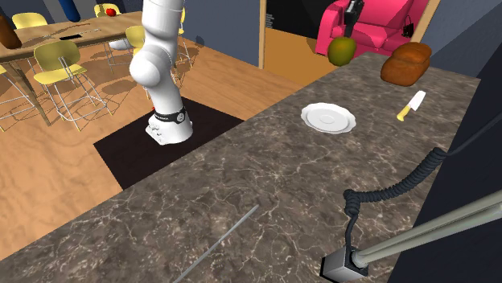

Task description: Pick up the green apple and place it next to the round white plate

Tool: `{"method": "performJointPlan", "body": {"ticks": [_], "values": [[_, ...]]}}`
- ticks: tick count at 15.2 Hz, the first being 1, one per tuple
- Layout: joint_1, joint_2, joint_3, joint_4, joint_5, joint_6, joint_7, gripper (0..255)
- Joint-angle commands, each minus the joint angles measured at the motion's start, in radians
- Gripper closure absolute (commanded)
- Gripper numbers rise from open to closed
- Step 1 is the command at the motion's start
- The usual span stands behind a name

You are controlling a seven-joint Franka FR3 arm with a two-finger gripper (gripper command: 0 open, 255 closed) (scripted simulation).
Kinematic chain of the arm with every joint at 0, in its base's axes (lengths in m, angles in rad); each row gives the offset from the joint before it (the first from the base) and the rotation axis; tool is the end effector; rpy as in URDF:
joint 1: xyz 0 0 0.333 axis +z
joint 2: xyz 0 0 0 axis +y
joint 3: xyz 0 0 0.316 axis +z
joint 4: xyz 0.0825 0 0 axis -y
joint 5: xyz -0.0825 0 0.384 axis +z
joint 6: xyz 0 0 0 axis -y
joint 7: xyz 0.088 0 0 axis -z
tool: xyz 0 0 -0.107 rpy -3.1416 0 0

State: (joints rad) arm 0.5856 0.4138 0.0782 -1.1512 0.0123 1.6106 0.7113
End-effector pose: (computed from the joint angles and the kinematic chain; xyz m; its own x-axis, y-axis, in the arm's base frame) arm 0.5411 0.4097 0.5717 0.9985 -0.0552 0.0068 -0.0547 -0.9965 -0.0636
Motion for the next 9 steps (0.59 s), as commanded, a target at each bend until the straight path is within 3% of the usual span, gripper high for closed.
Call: {"method": "performJointPlan", "body": {"ticks": [1, 2, 9], "values": [[0.034, 0.07, 0.01, 0.115, -0.011, -0.043, 0.041, 255], [0.046, 0.102, 0.012, 0.165, -0.015, -0.061, 0.054, 255], [0.041, 0.058, 0.011, 0.0, -0.011, 0.061, 0.05, 255]]}}
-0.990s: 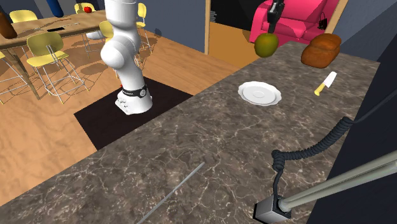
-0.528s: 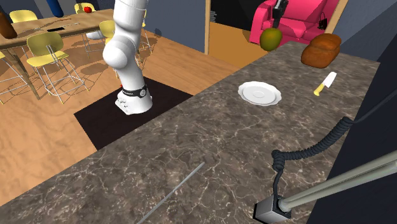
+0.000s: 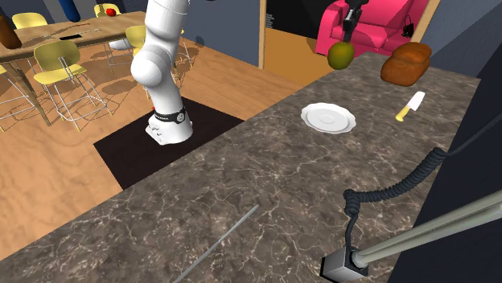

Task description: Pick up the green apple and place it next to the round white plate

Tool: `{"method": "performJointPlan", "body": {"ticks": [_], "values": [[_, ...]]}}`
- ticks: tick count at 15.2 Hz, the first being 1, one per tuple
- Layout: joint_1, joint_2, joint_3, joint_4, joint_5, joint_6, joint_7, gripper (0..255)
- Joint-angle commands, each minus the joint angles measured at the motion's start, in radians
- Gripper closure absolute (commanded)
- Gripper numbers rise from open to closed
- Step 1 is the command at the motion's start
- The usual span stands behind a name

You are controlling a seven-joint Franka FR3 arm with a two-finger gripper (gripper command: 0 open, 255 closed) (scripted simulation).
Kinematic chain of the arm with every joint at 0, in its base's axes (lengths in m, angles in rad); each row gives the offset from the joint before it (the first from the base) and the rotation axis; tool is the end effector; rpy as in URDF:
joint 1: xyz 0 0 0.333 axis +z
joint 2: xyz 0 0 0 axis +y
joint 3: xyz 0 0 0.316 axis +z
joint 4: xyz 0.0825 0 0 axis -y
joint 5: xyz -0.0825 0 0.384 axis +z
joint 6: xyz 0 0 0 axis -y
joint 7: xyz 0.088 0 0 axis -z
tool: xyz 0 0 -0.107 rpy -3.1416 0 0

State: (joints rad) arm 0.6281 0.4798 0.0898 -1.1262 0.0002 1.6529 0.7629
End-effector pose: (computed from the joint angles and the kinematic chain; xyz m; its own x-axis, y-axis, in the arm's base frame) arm 0.5362 0.4474 0.5424 0.9984 -0.0563 0.0063 -0.0558 -0.9964 -0.0636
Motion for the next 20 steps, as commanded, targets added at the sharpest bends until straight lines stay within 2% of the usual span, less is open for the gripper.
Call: {"method": "performJointPlan", "body": {"ticks": [1, 20], "values": [[-0.002, -0.012, 0.0, -0.045, 0.001, 0.034, -0.002, 255], [-0.007, -0.018, -0.002, -0.311, 0.003, 0.293, -0.009, 255]]}}
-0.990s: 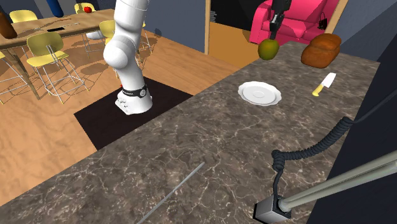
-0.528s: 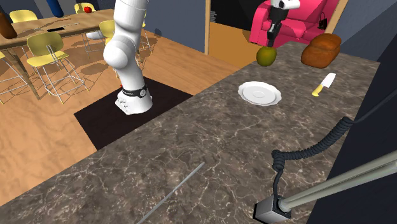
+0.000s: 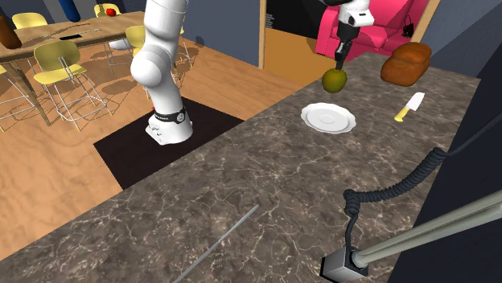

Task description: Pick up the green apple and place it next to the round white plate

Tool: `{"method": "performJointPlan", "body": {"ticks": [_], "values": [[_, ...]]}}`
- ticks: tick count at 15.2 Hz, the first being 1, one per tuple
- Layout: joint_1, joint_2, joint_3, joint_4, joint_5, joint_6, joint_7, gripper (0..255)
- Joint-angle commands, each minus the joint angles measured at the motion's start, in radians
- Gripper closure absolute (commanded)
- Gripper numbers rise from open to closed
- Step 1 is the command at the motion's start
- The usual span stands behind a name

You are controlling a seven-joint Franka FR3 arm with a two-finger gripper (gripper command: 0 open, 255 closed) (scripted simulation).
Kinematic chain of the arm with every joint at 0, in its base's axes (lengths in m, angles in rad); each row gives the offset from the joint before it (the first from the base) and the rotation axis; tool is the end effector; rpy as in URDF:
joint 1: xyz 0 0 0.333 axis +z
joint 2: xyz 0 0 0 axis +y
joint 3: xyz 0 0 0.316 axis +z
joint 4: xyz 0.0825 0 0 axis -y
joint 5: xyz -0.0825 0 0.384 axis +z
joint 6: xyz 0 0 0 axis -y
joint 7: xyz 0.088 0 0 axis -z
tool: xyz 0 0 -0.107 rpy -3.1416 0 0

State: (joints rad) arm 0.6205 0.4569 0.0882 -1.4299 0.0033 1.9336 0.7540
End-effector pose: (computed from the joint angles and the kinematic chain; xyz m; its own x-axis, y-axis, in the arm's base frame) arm 0.5356 0.4458 0.4375 0.9984 -0.0565 0.0064 -0.0560 -0.9964 -0.0636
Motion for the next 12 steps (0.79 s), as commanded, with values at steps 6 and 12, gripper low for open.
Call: {"method": "performJointPlan", "body": {"ticks": [6, 12], "values": [[0.0, 0.019, -0.001, -0.053, -0.001, 0.073, -0.001, 255], [0.0, 0.019, -0.001, -0.053, -0.001, 0.073, -0.001, 255]]}}
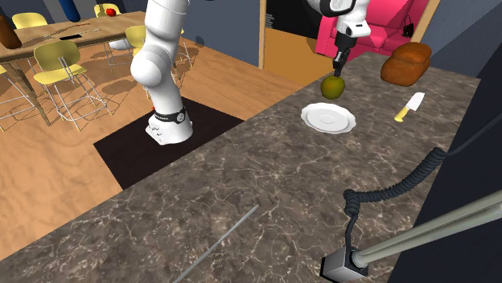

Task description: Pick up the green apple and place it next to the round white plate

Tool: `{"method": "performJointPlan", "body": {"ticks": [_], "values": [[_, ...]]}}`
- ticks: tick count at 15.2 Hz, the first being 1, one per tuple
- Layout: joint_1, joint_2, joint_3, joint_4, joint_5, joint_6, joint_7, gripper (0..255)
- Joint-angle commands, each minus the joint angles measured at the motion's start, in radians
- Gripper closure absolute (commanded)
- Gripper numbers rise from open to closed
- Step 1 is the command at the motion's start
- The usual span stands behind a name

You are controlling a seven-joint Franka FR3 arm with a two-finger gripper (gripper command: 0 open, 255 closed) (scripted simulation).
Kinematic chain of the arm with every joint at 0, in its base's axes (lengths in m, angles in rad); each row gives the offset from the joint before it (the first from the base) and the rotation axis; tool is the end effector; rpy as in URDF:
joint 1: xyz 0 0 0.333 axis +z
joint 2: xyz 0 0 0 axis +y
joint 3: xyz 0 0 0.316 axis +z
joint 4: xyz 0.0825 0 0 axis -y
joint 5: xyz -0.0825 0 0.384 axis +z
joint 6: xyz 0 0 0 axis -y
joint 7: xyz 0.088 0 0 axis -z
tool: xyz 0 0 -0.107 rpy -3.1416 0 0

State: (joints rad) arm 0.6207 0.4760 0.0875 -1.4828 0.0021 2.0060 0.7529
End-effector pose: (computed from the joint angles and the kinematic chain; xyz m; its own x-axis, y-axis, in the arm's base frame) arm 0.5360 0.4465 0.4055 0.9984 -0.0564 0.0068 -0.0558 -0.9964 -0.0639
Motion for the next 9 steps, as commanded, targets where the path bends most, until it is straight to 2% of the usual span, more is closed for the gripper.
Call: {"method": "performJointPlan", "body": {"ticks": [1, 2, 7, 9], "values": [[0.0, 0.0, 0.0, 0.0, 0.0, 0.0, 0.0, 255], [0.0, 0.0, 0.0, 0.0, 0.0, 0.0, 0.0, 0], [0.0, 0.0, 0.0, 0.0, 0.0, 0.0, 0.0, 0], [-0.002, -0.019, 0.0, 0.039, 0.001, -0.057, -0.001, 0]]}}
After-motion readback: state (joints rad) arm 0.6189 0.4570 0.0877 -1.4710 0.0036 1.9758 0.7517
